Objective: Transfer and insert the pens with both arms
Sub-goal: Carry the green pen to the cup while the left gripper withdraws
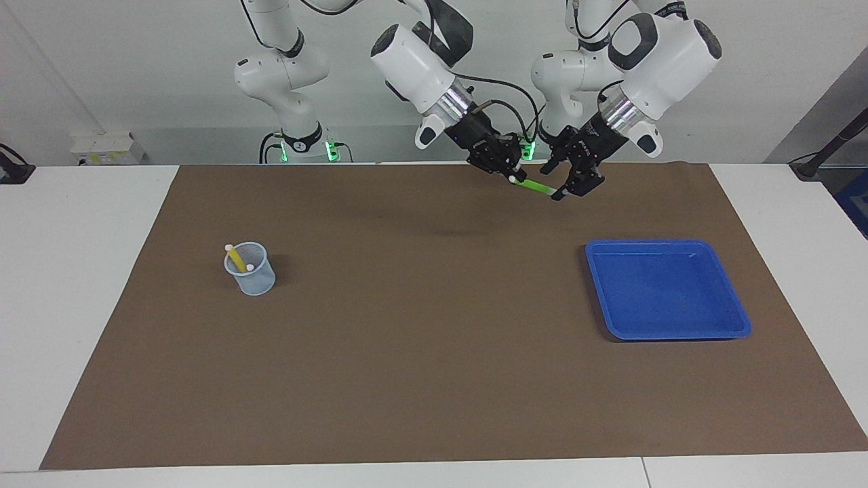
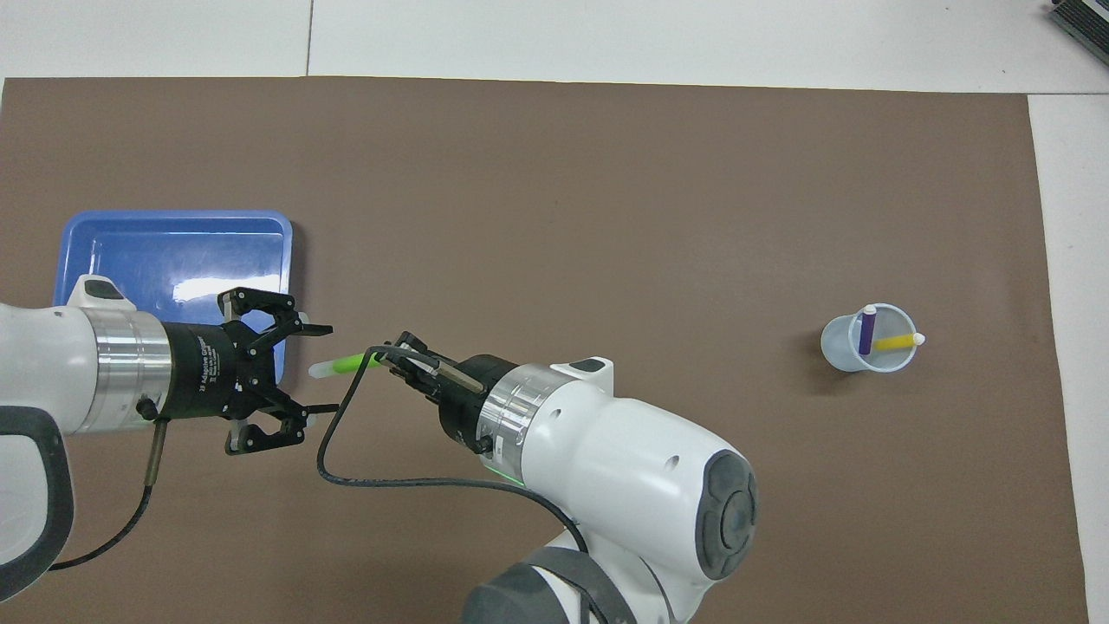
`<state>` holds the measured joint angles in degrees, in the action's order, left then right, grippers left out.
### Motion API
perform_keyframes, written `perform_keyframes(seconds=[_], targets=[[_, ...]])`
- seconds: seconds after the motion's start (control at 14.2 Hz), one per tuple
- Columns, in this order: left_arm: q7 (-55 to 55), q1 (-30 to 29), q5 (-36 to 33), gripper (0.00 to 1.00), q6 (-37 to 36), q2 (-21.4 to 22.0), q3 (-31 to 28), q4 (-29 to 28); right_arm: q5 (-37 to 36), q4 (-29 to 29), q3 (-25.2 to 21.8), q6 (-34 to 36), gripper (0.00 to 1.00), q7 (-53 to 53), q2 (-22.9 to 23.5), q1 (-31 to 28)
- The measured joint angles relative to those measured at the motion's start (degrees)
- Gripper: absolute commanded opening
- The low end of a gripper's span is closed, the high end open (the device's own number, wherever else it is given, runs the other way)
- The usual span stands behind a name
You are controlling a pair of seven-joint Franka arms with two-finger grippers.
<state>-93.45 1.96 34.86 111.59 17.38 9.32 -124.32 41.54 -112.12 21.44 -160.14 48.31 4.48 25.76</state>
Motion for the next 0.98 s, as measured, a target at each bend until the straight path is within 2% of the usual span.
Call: perform_keyframes(seconds=[0.21, 0.42, 0.7, 0.98], targets=[[-0.09, 0.00, 0.00, 1.00, 0.05, 0.01, -0.15, 0.00, -0.42, -0.07, -0.25, 4.21, 0.00, -6.23, 0.00, -1.90], [3.99, 0.00, 0.00, 1.00, 0.01, 0.02, -0.17, 0.00, -7.18, 0.51, -0.47, 15.43, 0.00, -14.06, -0.53, -7.26], [25.25, -1.33, -0.55, 1.00, -2.83, 0.08, -0.83, -0.06, -14.49, 1.17, -0.74, 30.48, 0.00, -28.49, -2.94, -14.41], [48.62, -5.64, -7.88, 1.00, -7.81, 0.31, -1.38, -0.10, -22.61, 1.25, -0.88, 44.63, 0.00, -44.37, -5.63, -21.23]])
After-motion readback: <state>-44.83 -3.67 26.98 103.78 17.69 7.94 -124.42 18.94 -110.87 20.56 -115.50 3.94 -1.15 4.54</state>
